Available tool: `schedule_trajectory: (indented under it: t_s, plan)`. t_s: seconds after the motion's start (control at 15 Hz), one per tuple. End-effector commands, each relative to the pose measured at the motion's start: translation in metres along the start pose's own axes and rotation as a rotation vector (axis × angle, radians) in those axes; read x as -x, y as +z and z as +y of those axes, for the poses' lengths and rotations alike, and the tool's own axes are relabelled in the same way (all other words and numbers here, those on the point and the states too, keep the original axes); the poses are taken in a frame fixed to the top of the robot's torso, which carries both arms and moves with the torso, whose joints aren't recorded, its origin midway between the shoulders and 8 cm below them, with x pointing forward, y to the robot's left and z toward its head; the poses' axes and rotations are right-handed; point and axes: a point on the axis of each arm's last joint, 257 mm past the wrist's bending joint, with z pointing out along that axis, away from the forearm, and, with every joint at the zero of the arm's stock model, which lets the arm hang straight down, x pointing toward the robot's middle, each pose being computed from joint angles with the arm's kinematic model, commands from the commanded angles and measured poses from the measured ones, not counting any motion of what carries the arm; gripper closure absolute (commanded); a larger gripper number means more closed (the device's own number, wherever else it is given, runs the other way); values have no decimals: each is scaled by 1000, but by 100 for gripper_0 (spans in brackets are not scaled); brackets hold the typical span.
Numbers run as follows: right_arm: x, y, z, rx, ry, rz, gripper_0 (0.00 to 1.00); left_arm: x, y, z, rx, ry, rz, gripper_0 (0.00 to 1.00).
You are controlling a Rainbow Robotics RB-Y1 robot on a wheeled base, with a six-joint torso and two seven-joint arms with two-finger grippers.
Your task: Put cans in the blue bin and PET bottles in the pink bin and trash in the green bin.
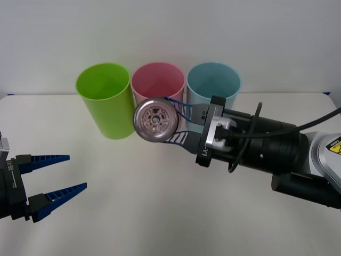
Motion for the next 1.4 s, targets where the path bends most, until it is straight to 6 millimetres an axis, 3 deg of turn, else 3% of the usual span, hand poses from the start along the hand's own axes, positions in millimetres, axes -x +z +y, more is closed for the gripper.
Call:
schedule_trajectory:
  t_s: [0.07,0.33,0.47,0.67,0.87,1.2,1.4]
  plan:
    - [14,15,-32,-79,45,-24,100,0,0,0,0,0,0,0]
    - [20,29,-73,-149,107,2,100,0,0,0,0,0,0,0]
    - [10,36,-94,-171,122,36,100,0,0,0,0,0,0,0]
    - [-24,54,-123,-206,164,95,100,0,0,0,0,0,0,0]
    - [-62,75,-139,-234,191,162,100,0,0,0,0,0,0,0]
    - [-122,98,-149,-216,235,296,100,0,0,0,0,0,0,0]
    - [-138,107,-146,-192,258,334,100,0,0,0,0,0,0,0]
